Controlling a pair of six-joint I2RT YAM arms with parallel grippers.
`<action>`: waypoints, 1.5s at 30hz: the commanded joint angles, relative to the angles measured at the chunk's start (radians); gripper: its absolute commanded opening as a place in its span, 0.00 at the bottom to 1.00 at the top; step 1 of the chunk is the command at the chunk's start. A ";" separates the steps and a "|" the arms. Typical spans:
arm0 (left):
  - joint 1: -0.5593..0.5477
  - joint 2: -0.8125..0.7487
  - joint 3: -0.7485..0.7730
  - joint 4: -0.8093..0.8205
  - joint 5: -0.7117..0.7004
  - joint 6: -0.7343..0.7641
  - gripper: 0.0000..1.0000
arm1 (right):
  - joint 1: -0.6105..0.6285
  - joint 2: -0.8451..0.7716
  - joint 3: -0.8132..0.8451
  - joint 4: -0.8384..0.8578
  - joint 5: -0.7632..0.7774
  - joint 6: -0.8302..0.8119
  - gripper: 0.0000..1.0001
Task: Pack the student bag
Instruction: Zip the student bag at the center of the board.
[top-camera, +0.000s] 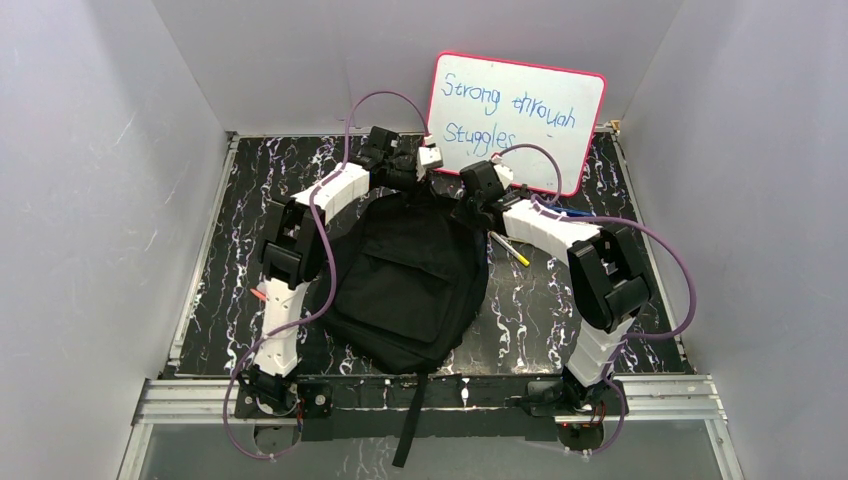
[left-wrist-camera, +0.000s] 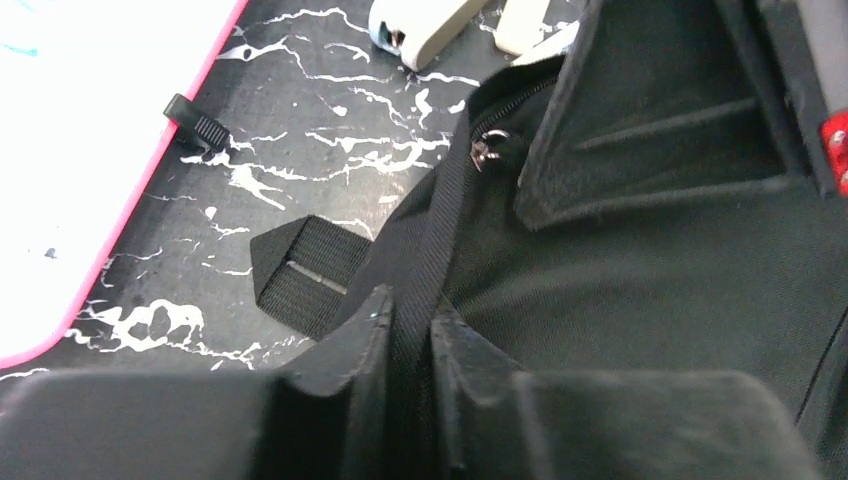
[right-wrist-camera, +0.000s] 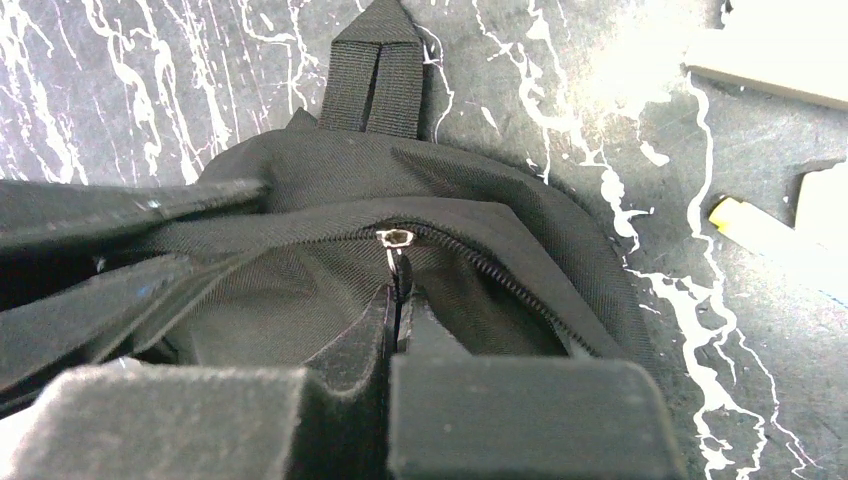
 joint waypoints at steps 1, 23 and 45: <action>-0.002 -0.031 0.040 -0.081 -0.009 0.014 0.03 | -0.001 -0.065 -0.001 0.057 0.019 -0.064 0.00; 0.123 -0.396 -0.276 0.148 -0.590 -0.320 0.00 | -0.002 -0.080 0.038 -0.003 -0.033 -0.219 0.00; 0.182 -0.454 -0.361 0.205 -1.014 -0.433 0.00 | -0.004 -0.163 -0.035 -0.065 -0.095 -0.247 0.00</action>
